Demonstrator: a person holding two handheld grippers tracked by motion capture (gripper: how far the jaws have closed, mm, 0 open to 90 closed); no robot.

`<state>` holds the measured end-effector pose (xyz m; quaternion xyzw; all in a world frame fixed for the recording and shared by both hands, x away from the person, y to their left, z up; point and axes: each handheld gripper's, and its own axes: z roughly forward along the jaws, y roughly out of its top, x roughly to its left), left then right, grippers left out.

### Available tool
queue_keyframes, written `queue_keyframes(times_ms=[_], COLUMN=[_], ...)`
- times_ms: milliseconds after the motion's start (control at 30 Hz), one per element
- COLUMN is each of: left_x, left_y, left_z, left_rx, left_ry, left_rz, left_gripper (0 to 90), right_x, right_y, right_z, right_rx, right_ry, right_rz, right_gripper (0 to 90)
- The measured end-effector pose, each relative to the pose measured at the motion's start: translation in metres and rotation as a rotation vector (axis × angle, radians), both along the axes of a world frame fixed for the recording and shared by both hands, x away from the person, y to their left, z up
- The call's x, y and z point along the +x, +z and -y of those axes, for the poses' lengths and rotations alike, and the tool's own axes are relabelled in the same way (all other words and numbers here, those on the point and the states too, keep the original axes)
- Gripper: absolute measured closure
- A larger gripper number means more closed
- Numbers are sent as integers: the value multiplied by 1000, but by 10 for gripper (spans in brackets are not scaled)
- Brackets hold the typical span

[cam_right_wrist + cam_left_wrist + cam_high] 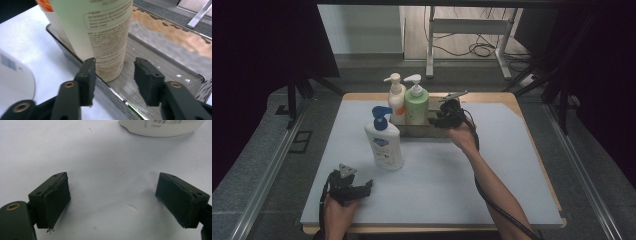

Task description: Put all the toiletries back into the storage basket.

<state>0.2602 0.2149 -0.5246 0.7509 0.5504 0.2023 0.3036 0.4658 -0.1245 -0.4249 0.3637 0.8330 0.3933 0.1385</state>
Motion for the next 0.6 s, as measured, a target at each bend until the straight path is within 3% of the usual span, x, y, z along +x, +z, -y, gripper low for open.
queue_keyframes(times_ms=[233, 600], left_x=[0, 0], left_y=[0, 0], left_z=[0, 0], left_rx=[0, -1], left_ry=[0, 1], left_rz=[-1, -2], left_gripper=[115, 115], right_x=[-14, -34], right_y=[7, 12], right_z=[5, 18], right_rx=[-6, -17], right_ry=[25, 57], right_rz=[31, 44], right_gripper=[324, 137])
